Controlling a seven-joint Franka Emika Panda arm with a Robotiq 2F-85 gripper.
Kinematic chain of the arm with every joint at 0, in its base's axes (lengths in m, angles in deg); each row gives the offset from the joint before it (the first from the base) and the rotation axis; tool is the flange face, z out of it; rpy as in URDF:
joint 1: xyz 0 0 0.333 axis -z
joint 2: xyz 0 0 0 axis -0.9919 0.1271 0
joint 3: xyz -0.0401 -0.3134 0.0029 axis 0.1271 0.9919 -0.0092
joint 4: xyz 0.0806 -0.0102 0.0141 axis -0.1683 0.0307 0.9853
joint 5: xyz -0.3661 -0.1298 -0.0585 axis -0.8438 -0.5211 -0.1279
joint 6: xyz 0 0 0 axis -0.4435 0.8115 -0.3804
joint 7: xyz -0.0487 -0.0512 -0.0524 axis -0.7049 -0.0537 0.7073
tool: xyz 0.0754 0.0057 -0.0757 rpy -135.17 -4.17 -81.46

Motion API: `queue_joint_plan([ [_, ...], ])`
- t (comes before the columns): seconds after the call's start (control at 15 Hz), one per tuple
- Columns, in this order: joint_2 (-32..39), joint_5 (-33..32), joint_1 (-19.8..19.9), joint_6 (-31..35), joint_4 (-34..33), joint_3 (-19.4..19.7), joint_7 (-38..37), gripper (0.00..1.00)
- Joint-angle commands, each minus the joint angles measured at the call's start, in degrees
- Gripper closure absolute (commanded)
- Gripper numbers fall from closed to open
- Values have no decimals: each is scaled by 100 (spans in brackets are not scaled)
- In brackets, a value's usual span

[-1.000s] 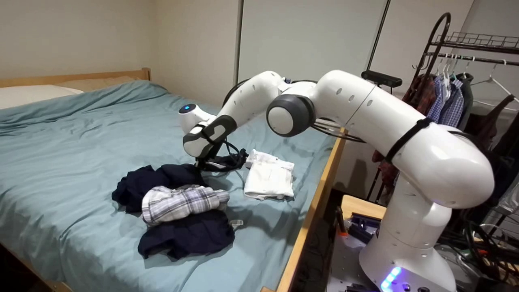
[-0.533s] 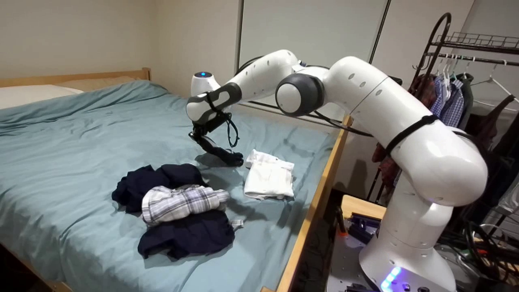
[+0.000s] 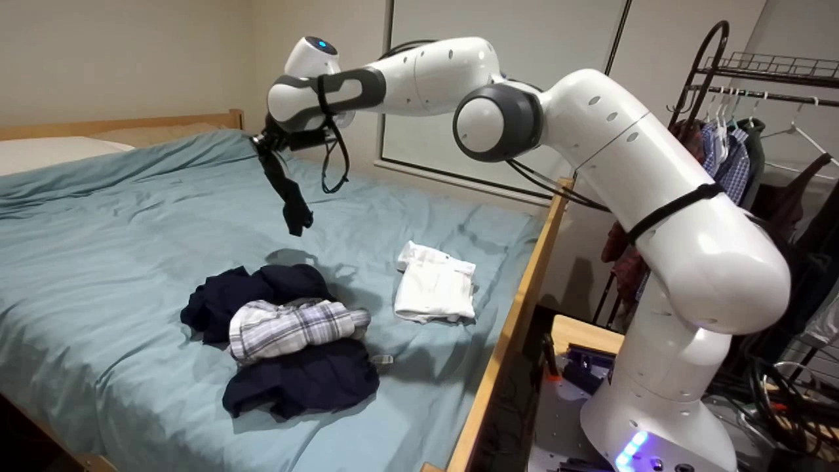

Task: Move the cap to the left

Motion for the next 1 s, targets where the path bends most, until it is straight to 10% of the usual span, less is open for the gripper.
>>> queue_joint_plan([
  [0.0, 1, 5, -51, 18, -50, -27, -1, 93],
  [0.2, 47, 19, -44, -14, -64, 8, 14, 93],
  [0.4, 147, 710, 325, 529, 219, -826, 491, 96],
  [0.73, 898, 1447, 552, 2884, 691, -1763, 764, 95],
  [0.93, 1399, 1573, 1051, 4395, 1145, -2972, 1370, 95],
])
